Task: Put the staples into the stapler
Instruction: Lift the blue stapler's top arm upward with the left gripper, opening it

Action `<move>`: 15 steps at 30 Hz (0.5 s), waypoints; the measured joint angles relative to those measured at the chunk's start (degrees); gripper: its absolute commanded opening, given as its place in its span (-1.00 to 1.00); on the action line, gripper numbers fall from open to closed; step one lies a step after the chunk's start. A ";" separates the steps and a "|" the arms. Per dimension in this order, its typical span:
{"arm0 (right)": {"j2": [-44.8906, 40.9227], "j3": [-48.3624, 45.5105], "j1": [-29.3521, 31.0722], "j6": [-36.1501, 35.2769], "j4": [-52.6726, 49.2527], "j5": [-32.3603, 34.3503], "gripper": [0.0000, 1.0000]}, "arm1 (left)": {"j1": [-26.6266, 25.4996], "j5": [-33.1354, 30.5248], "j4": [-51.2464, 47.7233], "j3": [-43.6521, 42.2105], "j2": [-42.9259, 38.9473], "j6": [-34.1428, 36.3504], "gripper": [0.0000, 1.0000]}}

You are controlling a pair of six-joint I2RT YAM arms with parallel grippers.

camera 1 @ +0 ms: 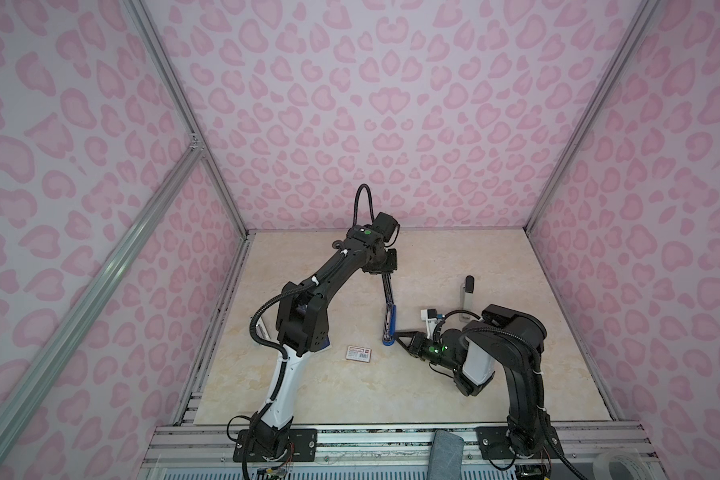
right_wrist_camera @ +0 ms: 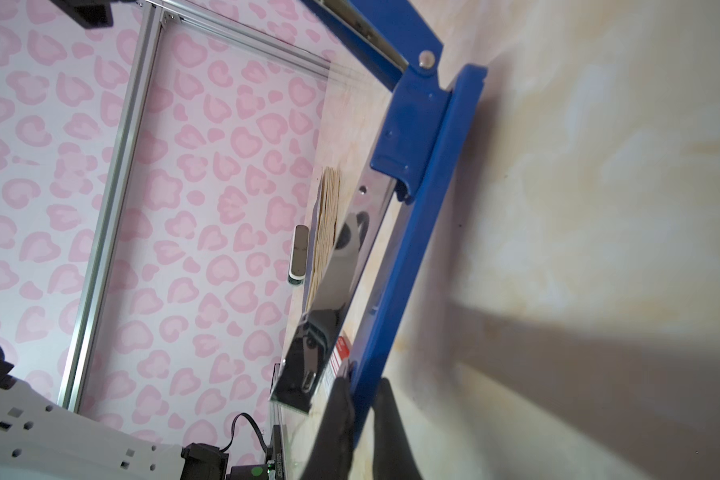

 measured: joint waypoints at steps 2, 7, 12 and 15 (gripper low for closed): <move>-0.24 0.00 0.07 -0.76 -0.13 -0.07 -1.00 | 0.26 -0.15 -0.07 1.27 1.36 0.26 -0.91; -1.64 -0.42 0.46 -3.74 -1.92 -1.77 -1.00 | 1.25 -0.98 0.07 3.43 4.63 1.44 -0.84; -2.54 0.02 0.50 -4.74 -4.28 -2.67 -1.00 | 2.27 -1.05 0.13 3.67 6.38 1.66 -0.51; -3.15 0.33 0.48 -4.79 -5.84 -2.95 -1.00 | 2.56 -1.01 -0.02 3.67 6.56 1.81 -0.22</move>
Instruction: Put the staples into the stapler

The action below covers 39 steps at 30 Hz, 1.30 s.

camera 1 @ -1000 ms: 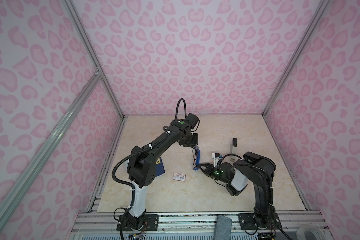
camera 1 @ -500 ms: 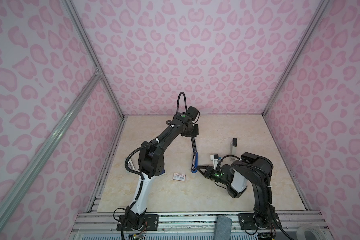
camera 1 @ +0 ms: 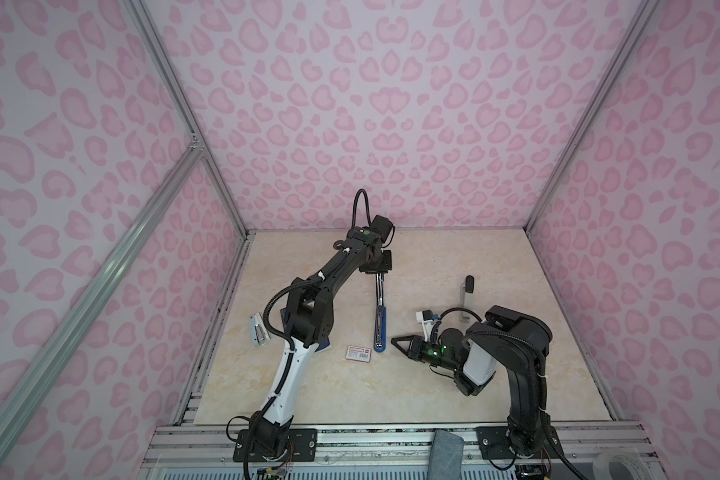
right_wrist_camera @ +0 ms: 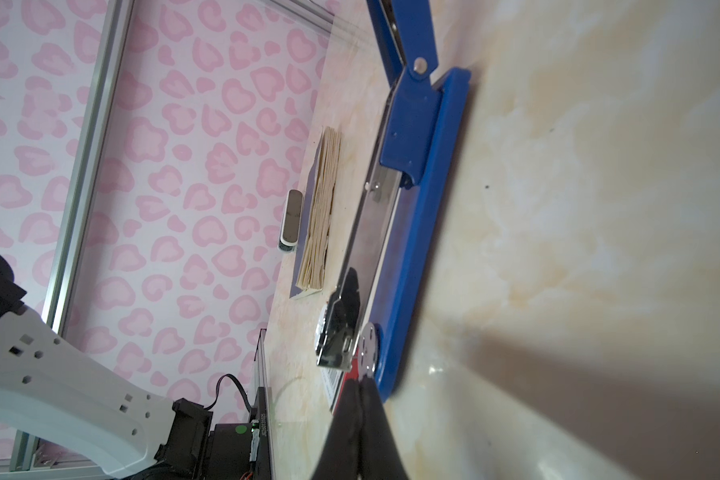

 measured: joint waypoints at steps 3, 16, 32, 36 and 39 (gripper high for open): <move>-1.18 0.35 0.02 -0.48 -2.73 0.17 -0.94 | 0.00 -0.04 0.00 0.00 0.00 0.66 0.00; -14.08 2.14 0.13 -6.43 -28.92 3.82 -0.41 | -0.68 -0.13 2.38 -12.13 -11.87 1.22 0.13; -44.15 5.29 -1.25 -18.38 -71.32 17.73 -0.34 | -13.03 -3.17 16.26 -57.75 -36.26 -7.48 0.28; -46.80 5.16 -2.01 -19.50 -75.91 19.69 -0.36 | -15.21 -4.04 18.23 -58.29 -34.29 -9.42 0.19; -47.06 4.61 -2.03 -19.58 -77.29 20.02 -0.37 | -16.28 -4.70 18.99 -58.27 -31.58 -10.51 -0.07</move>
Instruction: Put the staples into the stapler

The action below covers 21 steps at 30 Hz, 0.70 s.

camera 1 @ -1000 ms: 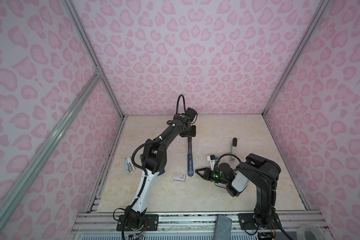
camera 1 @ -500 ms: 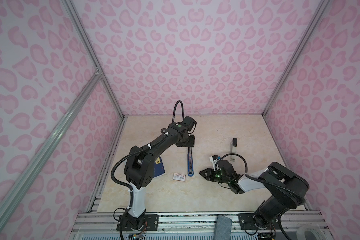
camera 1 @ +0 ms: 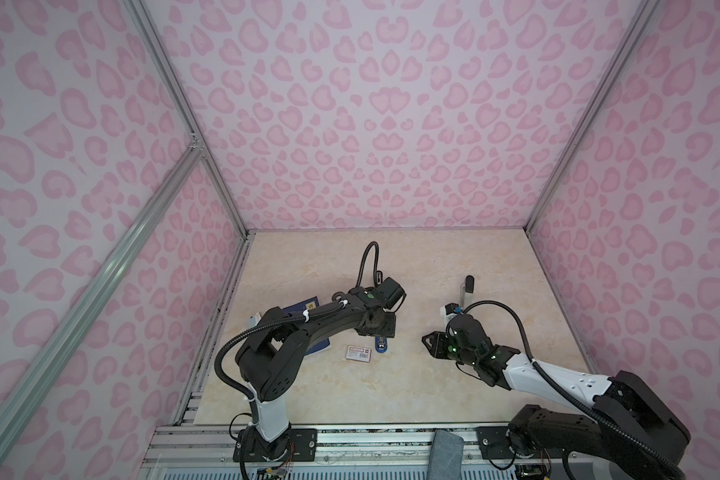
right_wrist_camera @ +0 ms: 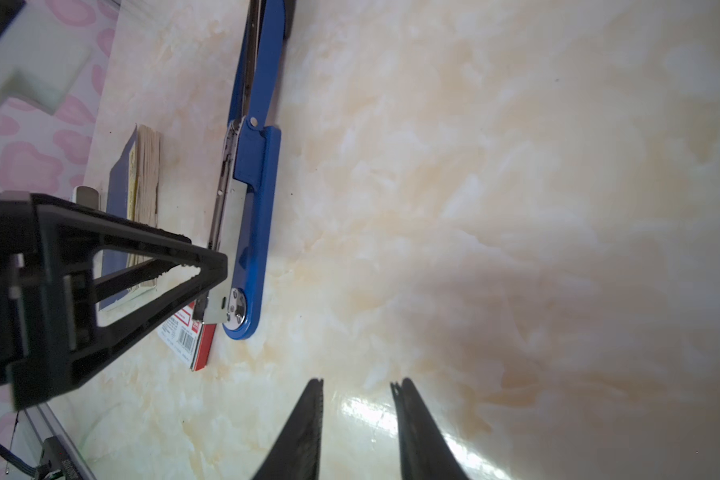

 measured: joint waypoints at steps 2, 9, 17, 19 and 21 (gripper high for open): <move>-0.02 -0.59 0.00 0.07 -0.37 0.17 -0.38 | -0.57 -0.48 0.07 0.00 1.03 -0.42 -0.24; 0.00 -1.36 -0.15 0.17 -0.52 0.96 -0.39 | -1.03 -2.82 -0.39 1.44 2.62 -0.17 -0.75; -0.66 -1.36 -0.66 0.17 -0.94 1.16 -0.41 | 3.34 -5.03 -1.86 8.17 5.81 2.38 -0.85; -1.38 -1.36 -0.85 0.15 -1.16 1.40 -0.41 | 5.14 -5.70 -1.95 10.34 6.93 3.93 -0.85; -2.01 -1.36 -1.18 0.15 -1.68 1.38 -0.41 | 6.95 -6.05 -1.97 12.39 8.41 4.83 -0.85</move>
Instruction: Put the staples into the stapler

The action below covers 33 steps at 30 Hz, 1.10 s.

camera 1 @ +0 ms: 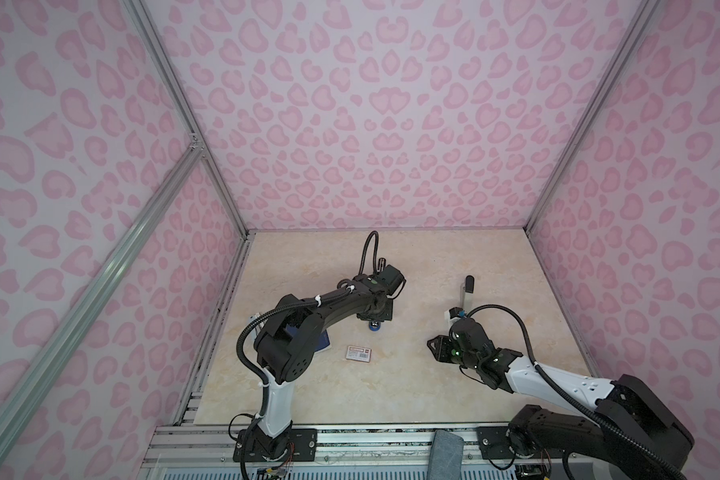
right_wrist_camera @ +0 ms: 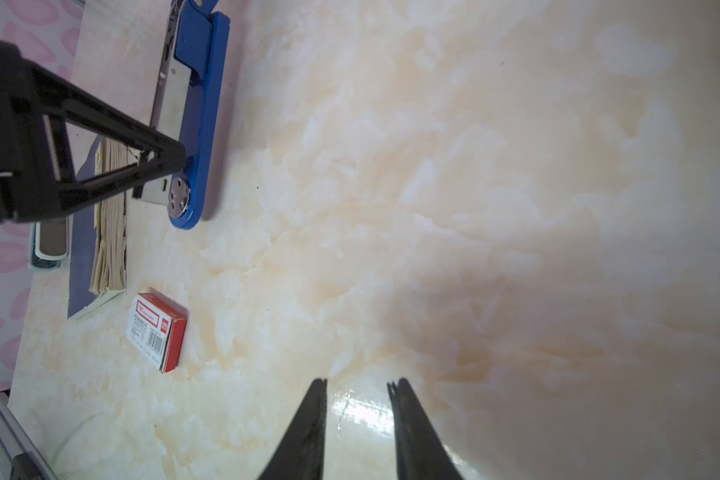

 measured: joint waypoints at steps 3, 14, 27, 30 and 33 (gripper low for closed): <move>-1.25 -0.17 -0.57 -0.11 -1.07 0.17 -0.41 | 1.95 -0.35 -0.35 2.58 1.66 1.33 -0.83; -9.55 2.03 -4.90 -2.16 -9.42 4.24 0.00 | 5.22 -1.27 -0.94 4.33 2.27 4.52 -0.01; -12.76 15.98 -22.84 -9.55 -28.24 9.77 0.12 | 2.27 -0.74 2.25 -9.46 -15.85 3.72 0.06; -8.17 18.99 -24.63 -10.91 -29.64 10.47 0.12 | 0.28 -0.52 3.04 -14.16 -20.31 2.84 0.06; -3.34 22.23 -24.87 -12.20 -29.75 11.58 0.11 | -1.16 0.39 4.44 -19.02 -24.50 1.51 0.06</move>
